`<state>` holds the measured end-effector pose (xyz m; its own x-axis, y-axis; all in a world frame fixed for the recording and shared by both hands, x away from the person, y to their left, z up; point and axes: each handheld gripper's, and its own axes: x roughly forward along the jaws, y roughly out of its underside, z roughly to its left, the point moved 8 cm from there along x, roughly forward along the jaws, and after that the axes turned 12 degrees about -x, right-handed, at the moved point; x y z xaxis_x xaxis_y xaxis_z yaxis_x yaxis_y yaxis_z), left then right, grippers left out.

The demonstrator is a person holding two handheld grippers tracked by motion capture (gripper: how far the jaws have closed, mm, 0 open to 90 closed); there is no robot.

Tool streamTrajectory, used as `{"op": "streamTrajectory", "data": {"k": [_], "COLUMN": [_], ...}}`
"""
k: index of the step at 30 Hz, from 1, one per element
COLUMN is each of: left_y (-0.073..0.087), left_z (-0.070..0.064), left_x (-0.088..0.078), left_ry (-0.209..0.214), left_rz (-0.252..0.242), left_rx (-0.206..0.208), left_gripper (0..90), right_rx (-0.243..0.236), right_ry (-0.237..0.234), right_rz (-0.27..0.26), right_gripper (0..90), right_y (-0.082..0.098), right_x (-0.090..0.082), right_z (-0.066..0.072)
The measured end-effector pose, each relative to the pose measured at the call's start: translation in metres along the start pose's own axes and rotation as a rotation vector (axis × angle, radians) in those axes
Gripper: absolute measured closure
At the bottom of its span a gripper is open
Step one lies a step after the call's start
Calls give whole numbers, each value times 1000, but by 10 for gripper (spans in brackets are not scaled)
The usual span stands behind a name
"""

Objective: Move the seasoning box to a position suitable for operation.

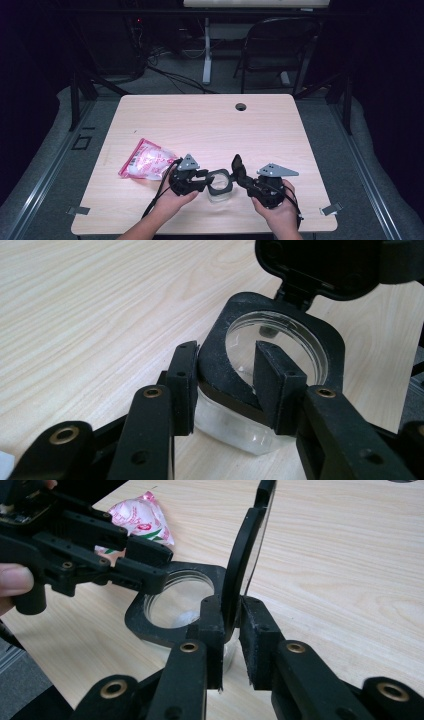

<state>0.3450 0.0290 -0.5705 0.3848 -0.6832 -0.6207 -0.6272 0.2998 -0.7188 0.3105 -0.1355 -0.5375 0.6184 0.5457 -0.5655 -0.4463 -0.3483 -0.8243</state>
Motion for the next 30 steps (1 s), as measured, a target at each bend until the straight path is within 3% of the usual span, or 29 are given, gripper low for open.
{"op": "streamTrajectory", "data": {"k": [9,21,30], "left_y": [5,14,16], "left_z": [1,0,1], "left_x": [-8,-18,-20], "left_ry": [-7,-33,-20], "left_rz": [-16,-24,-27], "left_rx": [-12,-21,-34], "left_gripper": [613,582,576], "right_rx": [28,22,16], "right_ry": [-6,-47,-51], "right_rz": [-30,-38,-34], "right_gripper": [845,851,852], "right_y": [-9,-19,-22], "right_x": [13,31,36], "right_z": [-6,-8,-8]}}
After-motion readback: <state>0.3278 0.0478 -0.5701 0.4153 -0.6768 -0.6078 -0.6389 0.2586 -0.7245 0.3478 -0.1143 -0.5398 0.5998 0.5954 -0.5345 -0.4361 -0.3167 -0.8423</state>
